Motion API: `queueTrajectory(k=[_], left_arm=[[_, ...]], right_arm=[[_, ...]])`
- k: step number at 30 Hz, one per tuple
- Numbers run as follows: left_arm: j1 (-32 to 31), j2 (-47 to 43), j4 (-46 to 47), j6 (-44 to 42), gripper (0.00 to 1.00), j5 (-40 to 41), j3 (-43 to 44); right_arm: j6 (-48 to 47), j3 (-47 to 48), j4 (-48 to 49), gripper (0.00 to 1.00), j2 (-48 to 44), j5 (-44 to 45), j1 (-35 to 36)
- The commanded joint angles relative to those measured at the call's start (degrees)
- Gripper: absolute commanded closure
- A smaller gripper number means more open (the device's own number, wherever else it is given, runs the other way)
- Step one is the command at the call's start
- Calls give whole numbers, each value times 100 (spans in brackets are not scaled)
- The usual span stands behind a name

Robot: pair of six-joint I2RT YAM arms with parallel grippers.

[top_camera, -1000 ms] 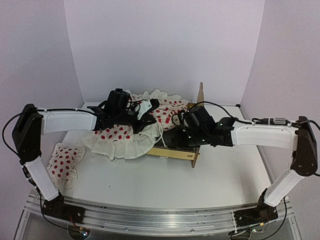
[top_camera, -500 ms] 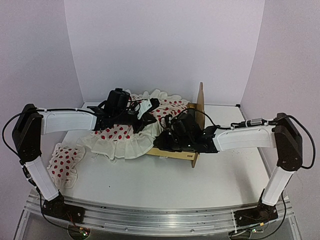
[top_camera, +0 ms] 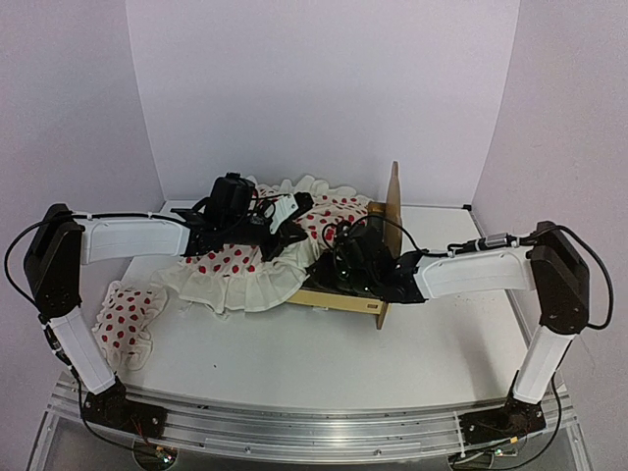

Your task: Set up the pet bed

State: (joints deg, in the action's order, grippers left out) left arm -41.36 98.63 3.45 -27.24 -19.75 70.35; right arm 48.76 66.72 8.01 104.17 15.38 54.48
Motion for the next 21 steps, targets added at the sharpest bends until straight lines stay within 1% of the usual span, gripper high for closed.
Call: queueTrajectory(k=[1, 5, 10, 21], left_arm=[[-12, -201, 246, -75, 100, -4, -90], [-13, -208, 269, -66, 100, -10, -108], [-12, -214, 283, -53, 100, -24, -107], [-18, -228, 300, -44, 100, -38, -140]], right_arm=[[244, 36, 192, 79, 145, 265, 27], [389, 27, 224, 79, 241, 306, 22], [451, 130, 431, 85, 411, 253, 20], [753, 201, 691, 84, 553, 165, 22]])
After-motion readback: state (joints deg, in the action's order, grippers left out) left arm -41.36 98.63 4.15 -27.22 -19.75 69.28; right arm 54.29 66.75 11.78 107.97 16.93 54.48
